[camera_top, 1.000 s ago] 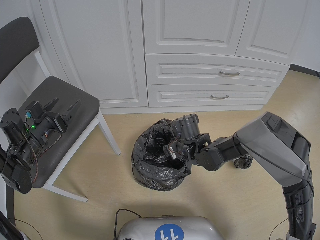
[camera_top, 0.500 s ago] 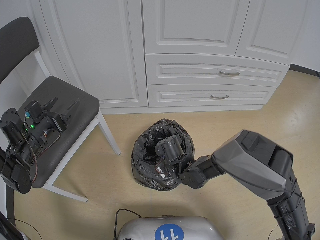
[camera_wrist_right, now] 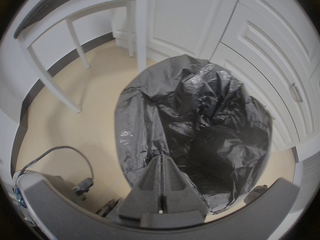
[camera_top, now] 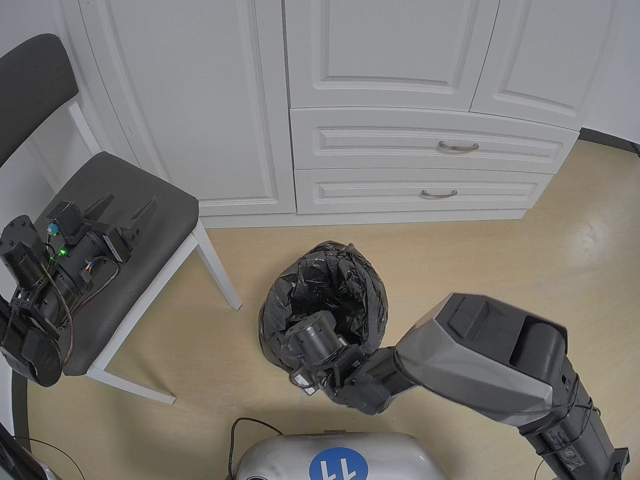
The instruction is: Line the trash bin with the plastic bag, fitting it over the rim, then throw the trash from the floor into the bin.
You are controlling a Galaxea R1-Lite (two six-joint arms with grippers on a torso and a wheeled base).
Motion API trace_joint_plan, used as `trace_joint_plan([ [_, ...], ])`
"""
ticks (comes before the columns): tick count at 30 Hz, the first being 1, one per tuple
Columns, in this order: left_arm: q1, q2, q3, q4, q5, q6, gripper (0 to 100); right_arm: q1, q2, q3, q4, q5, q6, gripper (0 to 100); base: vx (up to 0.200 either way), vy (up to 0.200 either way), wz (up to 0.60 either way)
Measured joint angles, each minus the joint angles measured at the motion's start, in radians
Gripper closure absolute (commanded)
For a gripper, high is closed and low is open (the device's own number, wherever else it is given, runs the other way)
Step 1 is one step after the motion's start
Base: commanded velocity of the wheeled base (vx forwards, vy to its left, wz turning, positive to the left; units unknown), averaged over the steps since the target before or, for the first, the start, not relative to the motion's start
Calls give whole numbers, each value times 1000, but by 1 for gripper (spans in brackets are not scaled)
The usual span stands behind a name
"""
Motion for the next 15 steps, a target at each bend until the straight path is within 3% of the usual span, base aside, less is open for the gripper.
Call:
trace_joint_plan([
  [8,4,-2,-3,0,0,-1,0,49,-22,15,0,2,0,100,0,0,0],
  [15,6,-3,-7,0,1,-1,0,11,-40,13,-2,2,0,100,0,0,0],
])
